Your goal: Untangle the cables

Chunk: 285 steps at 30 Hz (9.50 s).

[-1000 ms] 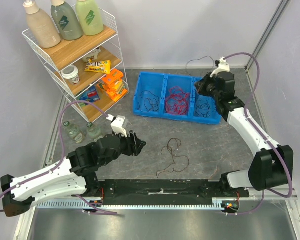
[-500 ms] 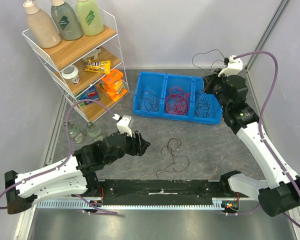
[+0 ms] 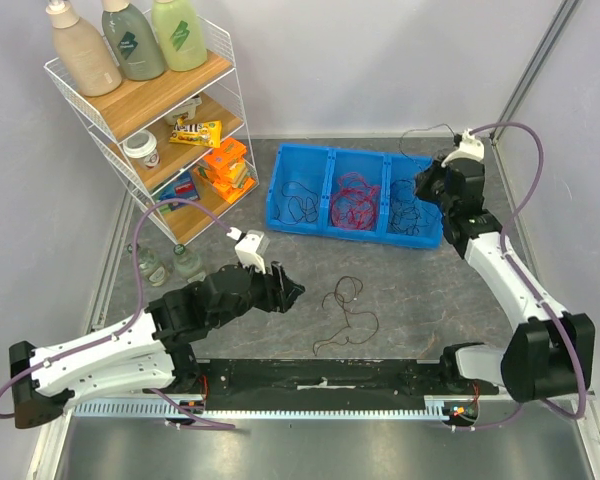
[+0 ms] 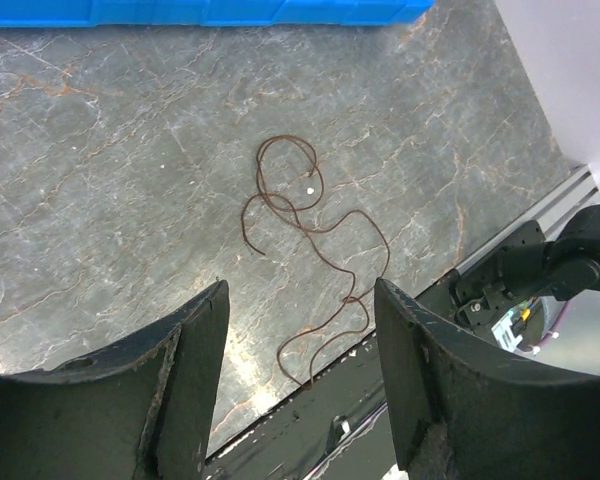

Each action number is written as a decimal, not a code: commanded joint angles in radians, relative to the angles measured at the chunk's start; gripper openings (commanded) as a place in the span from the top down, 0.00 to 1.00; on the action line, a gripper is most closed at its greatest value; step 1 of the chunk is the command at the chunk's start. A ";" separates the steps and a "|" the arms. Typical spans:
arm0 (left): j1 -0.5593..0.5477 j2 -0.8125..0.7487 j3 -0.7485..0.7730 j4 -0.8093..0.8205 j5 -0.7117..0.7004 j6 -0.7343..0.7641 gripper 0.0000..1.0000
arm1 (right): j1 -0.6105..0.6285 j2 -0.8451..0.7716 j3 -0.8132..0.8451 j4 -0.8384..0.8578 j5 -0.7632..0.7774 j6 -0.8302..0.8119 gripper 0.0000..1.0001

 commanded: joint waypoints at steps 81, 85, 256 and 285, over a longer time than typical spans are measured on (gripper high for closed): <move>0.011 0.155 0.002 0.159 0.112 -0.034 0.35 | 0.174 -0.229 0.400 -0.128 0.245 -0.126 1.00; 0.011 0.141 -0.001 0.140 0.106 -0.038 0.35 | 0.174 -0.210 0.395 -0.137 0.238 -0.118 1.00; -0.060 0.185 -0.072 0.254 0.043 -0.084 0.32 | 0.449 -0.456 -0.547 0.228 -0.510 0.287 1.00; 0.138 0.458 -0.167 0.476 0.238 -0.097 0.21 | 0.487 -0.516 -0.527 0.469 -0.636 0.532 1.00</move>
